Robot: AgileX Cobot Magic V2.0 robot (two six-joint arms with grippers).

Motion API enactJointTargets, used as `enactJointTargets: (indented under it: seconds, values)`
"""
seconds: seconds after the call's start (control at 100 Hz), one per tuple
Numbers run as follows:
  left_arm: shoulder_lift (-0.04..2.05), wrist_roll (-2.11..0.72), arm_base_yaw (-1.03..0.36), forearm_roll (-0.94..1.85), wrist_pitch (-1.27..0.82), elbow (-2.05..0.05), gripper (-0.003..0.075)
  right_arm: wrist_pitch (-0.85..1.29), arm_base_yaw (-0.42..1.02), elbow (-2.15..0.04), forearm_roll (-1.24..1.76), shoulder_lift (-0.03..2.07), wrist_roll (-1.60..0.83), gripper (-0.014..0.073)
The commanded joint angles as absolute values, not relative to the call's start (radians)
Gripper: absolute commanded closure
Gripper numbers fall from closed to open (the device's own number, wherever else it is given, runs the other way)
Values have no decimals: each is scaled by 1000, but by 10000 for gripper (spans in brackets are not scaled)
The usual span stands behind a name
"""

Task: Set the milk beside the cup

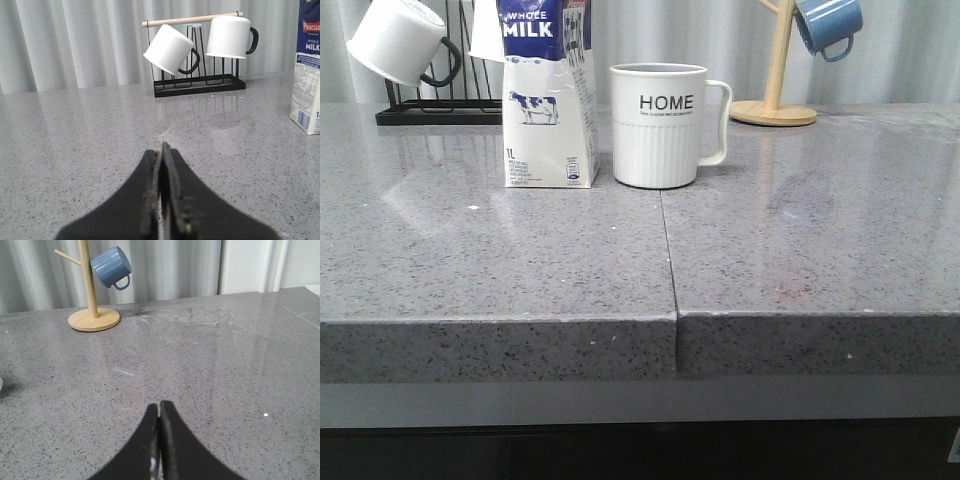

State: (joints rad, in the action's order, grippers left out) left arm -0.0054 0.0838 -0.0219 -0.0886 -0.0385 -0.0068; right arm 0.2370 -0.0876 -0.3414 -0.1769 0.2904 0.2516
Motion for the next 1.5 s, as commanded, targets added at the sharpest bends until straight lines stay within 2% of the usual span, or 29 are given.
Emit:
enactJointTargets:
  seconds: [0.0, 0.29, 0.57, 0.79, 1.05, 1.49]
  values:
    - [-37, 93, -21, -83, 43, 43, 741, 153, -91, -368, -192, 298, 251, 715]
    - [-37, 93, -21, -83, 43, 43, 741, 136, -79, -359, -244, 279, 228, 715]
    - [-37, 93, -21, -83, 43, 43, 741, 104, 48, -229, -60, 108, 23, 715]
    - [-37, 93, -21, -83, 43, 43, 741, 69, 59, -113, -40, -32, -19, 715]
    - [-37, 93, -21, -83, 43, 43, 741, -94, 54, 12, -26, -29, -19, 715]
    - [-37, 93, -21, -83, 43, 43, 741, -94, 54, 9, -26, -29, -19, 715]
